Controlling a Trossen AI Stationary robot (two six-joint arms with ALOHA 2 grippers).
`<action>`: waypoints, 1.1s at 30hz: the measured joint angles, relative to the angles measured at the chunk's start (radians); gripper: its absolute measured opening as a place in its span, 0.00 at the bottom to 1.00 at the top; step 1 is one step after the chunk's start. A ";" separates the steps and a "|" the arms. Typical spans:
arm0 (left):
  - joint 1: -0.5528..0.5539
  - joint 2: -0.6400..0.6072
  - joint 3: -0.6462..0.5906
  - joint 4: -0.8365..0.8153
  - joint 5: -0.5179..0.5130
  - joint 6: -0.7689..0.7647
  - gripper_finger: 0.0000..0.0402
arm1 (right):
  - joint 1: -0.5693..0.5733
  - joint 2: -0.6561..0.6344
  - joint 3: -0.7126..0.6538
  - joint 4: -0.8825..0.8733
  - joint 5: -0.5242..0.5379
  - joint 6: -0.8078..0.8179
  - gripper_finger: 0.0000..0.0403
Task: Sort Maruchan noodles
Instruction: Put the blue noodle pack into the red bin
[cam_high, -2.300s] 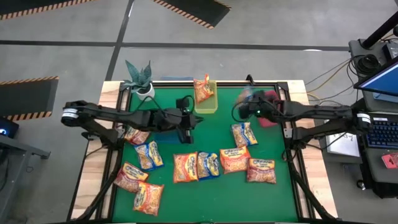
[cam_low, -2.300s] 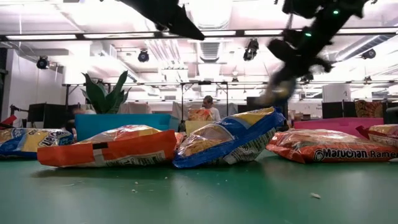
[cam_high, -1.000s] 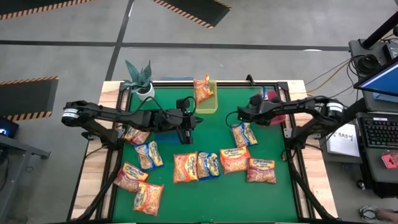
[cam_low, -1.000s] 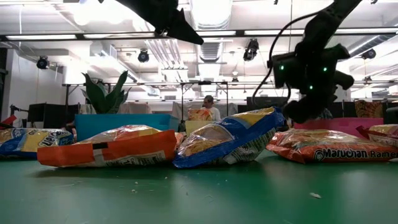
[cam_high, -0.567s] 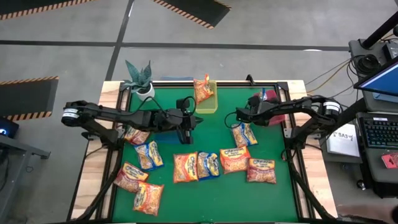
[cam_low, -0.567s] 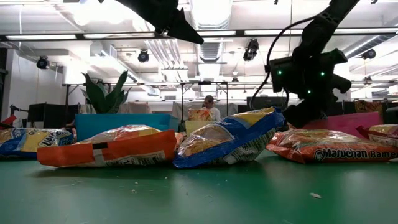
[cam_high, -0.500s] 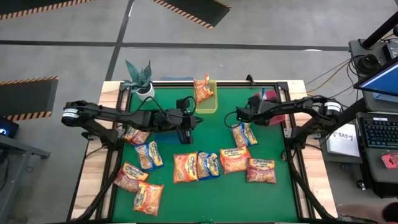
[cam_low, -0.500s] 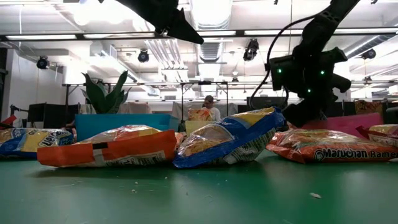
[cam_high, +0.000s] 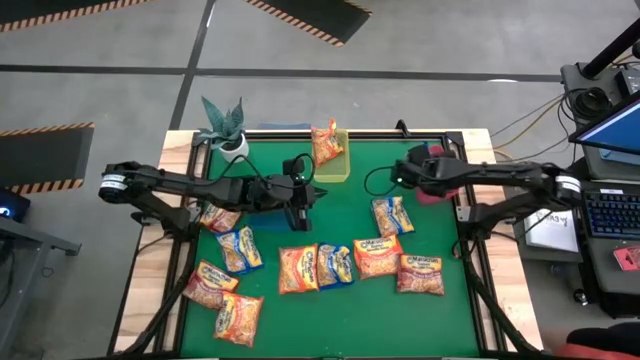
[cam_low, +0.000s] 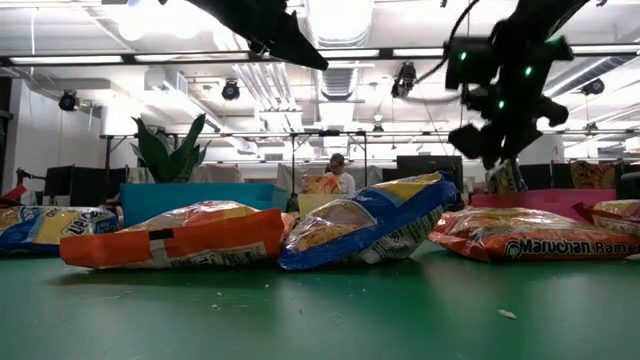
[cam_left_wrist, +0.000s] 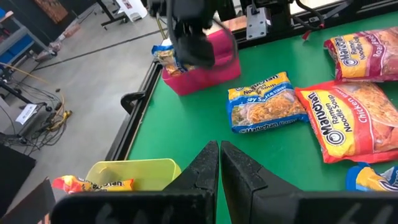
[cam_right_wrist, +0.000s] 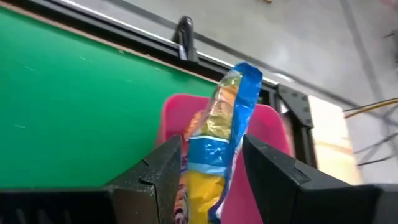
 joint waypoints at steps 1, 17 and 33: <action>0.000 0.000 0.000 0.000 0.000 -0.001 0.00 | 0.002 -0.025 0.000 0.000 -0.013 0.000 0.40; -0.003 0.000 0.000 0.058 0.000 -0.045 0.00 | 0.236 -0.175 0.000 0.205 -0.025 0.009 0.40; -0.131 -0.001 0.063 0.012 0.000 -0.126 0.00 | 0.531 -0.017 -0.001 0.458 -0.024 -0.118 0.40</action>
